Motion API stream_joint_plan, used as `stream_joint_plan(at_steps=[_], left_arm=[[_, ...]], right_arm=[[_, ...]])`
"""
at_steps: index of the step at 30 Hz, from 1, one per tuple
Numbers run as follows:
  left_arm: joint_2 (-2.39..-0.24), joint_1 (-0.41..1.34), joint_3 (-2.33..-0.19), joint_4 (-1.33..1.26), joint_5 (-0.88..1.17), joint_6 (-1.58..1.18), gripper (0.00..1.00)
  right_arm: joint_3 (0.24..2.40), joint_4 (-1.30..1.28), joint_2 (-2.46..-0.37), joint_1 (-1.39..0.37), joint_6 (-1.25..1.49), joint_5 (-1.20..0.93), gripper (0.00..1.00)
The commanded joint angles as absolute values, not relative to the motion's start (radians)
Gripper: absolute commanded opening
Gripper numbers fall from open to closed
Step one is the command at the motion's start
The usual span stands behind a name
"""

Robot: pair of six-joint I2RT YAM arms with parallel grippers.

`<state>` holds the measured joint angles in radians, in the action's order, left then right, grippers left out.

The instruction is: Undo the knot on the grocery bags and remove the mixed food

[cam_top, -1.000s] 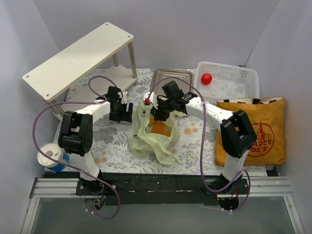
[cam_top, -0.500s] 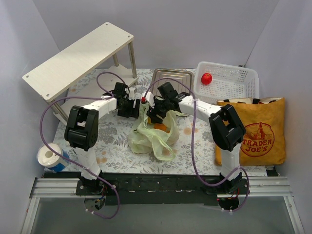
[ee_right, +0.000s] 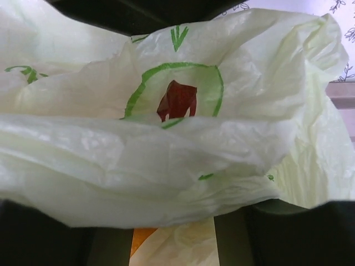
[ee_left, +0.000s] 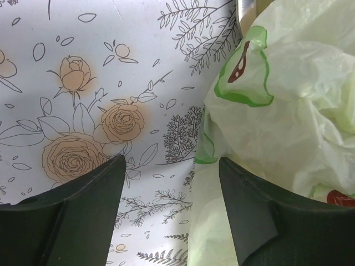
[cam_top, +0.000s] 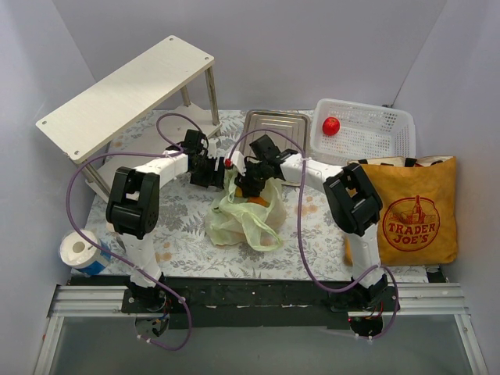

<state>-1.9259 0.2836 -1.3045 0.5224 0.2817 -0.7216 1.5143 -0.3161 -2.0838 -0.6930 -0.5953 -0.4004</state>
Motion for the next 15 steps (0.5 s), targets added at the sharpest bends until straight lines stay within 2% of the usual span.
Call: stream_joint_plan(at_steps=[1,7,15], left_arm=[[-1.953,0.284,-1.293,0.554,0.307,-0.726,0.67],[-1.939,0.273,-1.282,0.535,0.305,-0.726,0.67],[-1.939,0.258,-1.307,0.563,0.314,-0.706,0.67]], right_arm=[[1.506,-0.348,-1.945,-0.686,-0.614,-0.458,0.32],[1.367,-0.419,-1.741,-0.689,-0.644,-0.532,0.26],[1.221,-0.558,-1.548,-0.666,-0.768,-0.573,0.26]])
